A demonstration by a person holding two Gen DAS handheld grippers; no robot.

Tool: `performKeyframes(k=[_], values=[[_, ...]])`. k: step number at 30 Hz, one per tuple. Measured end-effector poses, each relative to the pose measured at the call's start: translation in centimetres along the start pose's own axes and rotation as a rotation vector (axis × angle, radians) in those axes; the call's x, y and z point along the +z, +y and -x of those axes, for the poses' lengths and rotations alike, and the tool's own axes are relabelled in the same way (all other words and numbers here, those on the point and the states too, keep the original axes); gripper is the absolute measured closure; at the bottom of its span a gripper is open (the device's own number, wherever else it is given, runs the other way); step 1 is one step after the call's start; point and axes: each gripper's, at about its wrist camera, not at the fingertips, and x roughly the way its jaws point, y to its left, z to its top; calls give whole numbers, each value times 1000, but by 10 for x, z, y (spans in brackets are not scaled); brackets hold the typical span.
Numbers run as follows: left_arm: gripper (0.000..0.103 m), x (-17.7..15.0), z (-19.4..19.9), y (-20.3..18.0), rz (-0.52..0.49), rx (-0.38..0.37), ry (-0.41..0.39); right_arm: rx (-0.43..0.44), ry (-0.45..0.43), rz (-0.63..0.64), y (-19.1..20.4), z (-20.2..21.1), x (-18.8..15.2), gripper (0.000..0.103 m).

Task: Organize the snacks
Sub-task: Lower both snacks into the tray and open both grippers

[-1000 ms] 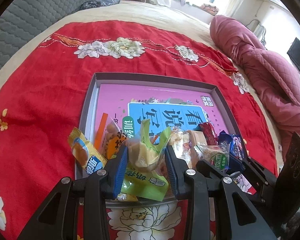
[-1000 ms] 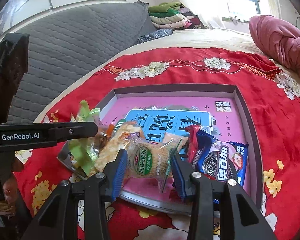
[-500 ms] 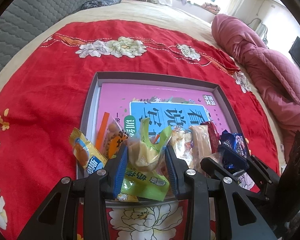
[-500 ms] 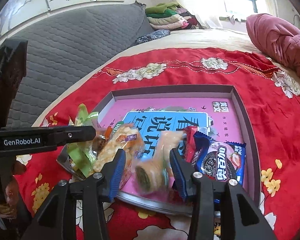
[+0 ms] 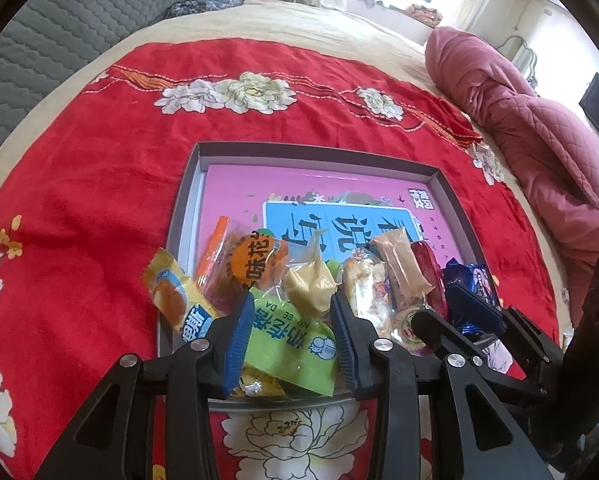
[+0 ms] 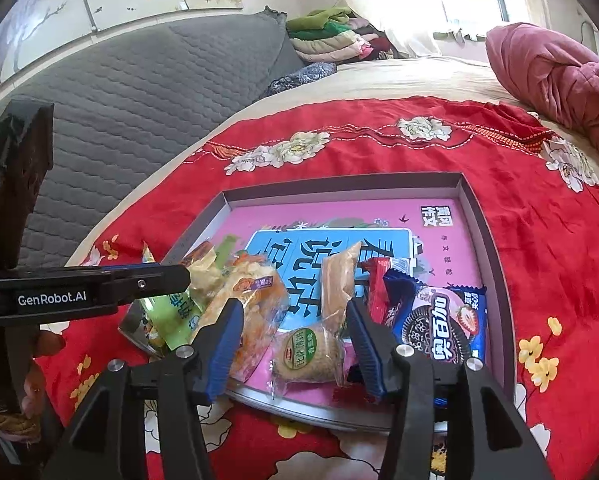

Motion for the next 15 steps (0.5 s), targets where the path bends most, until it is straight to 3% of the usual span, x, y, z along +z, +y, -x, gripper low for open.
performKeyframes(k=[4,15], values=[[56,0,2,-1,-3,3,-4,1,-8,-2,0,2,1,49],[45,0,15,-2,-20,37,-30,-13,-47,-20,-3,13,6,34]])
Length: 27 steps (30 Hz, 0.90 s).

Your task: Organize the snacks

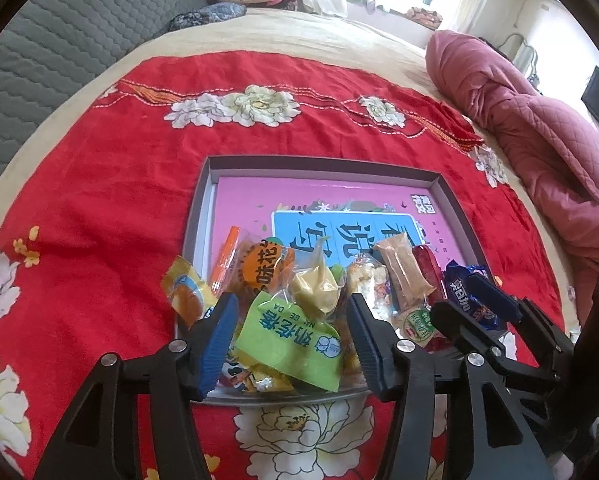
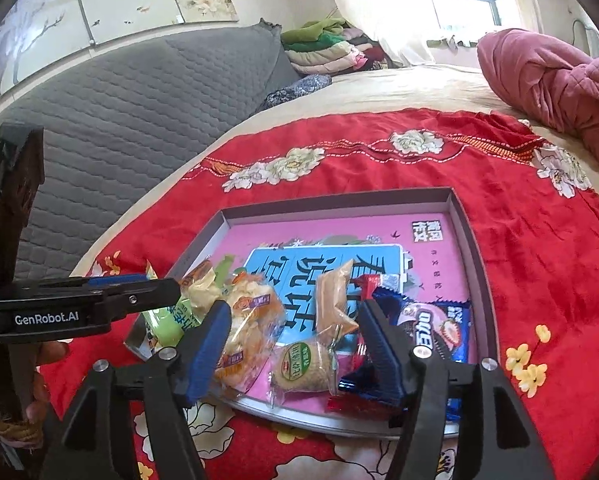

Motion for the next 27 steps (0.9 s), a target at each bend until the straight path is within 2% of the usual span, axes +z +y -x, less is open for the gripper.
performKeyframes(k=[6,17,27], values=[[43,-2,6,-2,-12,8,-3,-41,-22,-1,-4,7,4,30],[27,-12,22,-10,-25,-2,-28,-95,-92,8,-7,42,1,15],[27,-31,38,-11,-48,-10,-18,-160,-113,-49,0,84,-7,2]])
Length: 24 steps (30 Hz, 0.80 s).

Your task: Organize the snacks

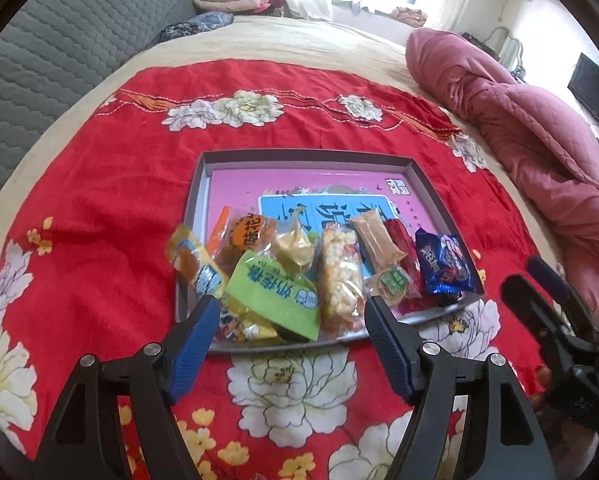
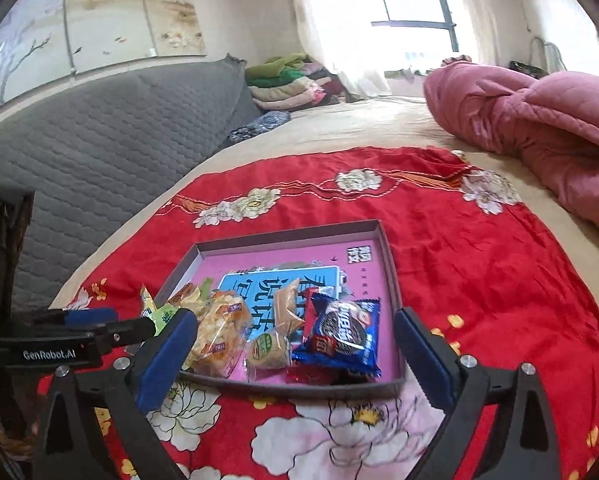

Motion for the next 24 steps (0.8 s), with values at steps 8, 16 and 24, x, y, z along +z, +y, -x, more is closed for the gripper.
performKeyframes(k=[8,16,24], values=[[27,-26,18,-6,-29,-22,31,-38,76,-68,5,30,-15,2],[27,-49,35,-1,-30,1,57,-52,117,-60,17,47,-36,2],[27,-66,35,-2,-25,27,79,-81,147,-54,20,58,-54,2]])
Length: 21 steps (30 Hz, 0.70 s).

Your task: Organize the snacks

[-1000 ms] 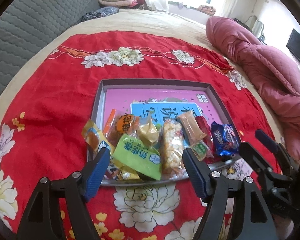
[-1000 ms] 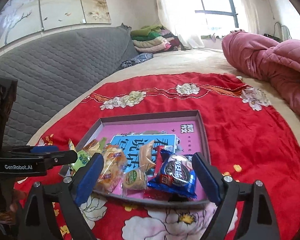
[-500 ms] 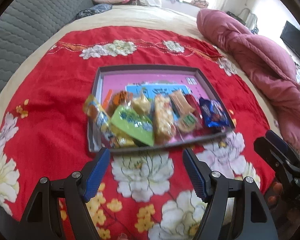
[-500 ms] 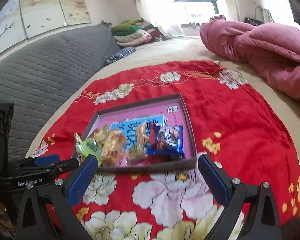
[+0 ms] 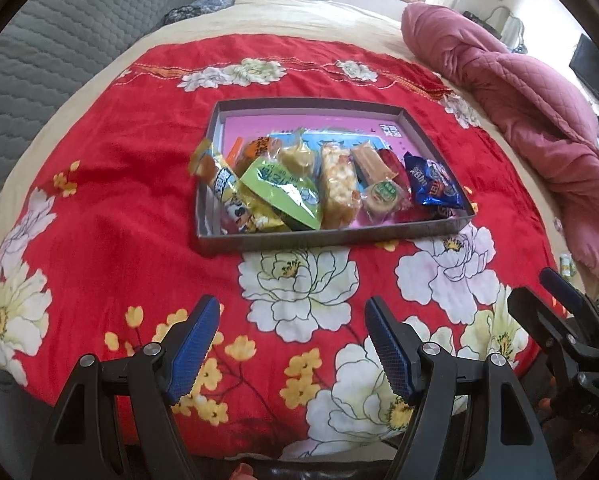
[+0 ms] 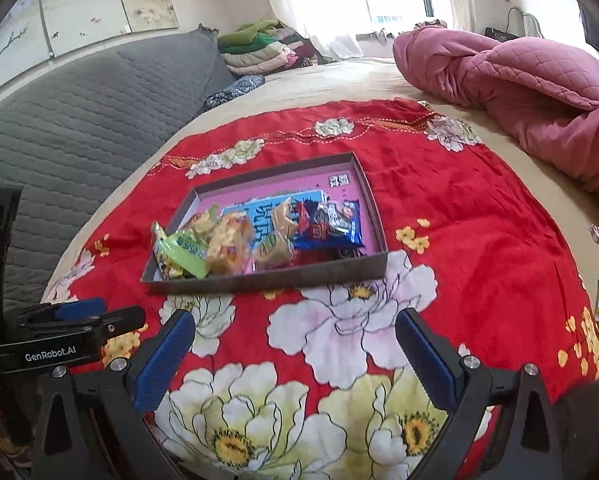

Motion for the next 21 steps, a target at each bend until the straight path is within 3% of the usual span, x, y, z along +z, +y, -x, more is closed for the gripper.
performKeyframes(k=[9,21], values=[[27,-14,-4,1,0,0,33,-16,10,48,10,-1,-5,2],[27,-13,-1,-5,-31,1,3,-50,29,61,11,-8,-7,2]])
